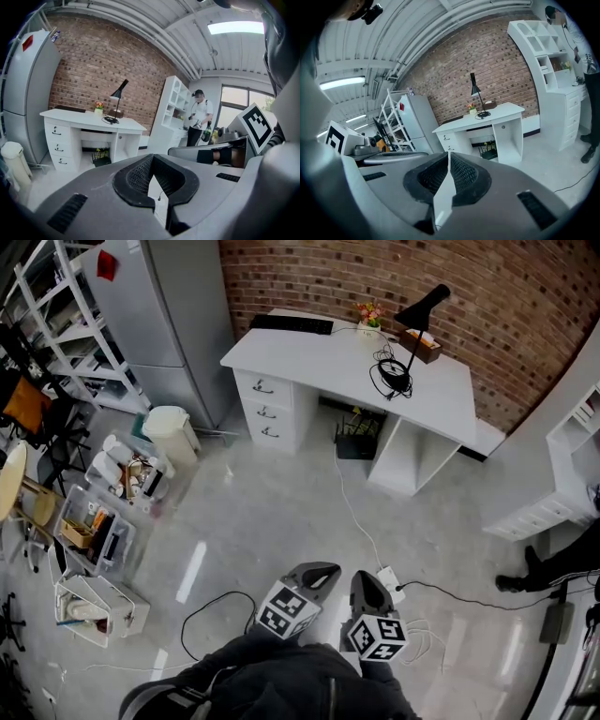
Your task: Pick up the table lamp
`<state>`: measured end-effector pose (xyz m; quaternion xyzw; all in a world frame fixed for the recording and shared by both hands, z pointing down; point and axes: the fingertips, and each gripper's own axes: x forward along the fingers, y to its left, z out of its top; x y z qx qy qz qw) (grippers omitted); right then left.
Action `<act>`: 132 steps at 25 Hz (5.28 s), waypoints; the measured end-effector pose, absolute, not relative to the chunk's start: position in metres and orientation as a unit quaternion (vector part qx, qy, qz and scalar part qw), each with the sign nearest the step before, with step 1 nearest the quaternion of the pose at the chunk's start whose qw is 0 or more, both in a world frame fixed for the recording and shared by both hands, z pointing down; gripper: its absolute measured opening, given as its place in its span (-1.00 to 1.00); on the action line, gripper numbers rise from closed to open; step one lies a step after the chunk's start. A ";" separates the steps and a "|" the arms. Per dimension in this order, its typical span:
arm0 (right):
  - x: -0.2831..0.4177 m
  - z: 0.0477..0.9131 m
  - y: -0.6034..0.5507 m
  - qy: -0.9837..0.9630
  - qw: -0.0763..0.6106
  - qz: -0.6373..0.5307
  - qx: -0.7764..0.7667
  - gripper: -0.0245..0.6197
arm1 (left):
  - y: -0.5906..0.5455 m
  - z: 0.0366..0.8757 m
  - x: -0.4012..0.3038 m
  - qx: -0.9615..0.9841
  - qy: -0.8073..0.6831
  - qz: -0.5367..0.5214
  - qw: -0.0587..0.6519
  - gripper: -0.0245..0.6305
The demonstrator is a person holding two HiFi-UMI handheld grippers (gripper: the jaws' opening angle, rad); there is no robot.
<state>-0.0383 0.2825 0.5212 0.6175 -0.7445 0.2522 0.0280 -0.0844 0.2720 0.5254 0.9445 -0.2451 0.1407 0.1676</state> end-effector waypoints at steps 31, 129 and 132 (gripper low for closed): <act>-0.040 0.532 0.159 -0.705 0.014 0.264 0.658 -0.87 | 0.133 0.533 -0.087 0.957 -0.199 0.130 0.166 -0.91; 0.203 0.545 -0.204 -0.715 0.009 0.300 0.631 -0.86 | -0.258 0.506 0.148 0.952 -0.238 0.134 0.138 -0.91; 0.204 0.541 -0.225 -0.719 0.012 0.295 0.629 -0.86 | -0.287 0.493 0.152 0.955 -0.234 0.130 0.126 -0.91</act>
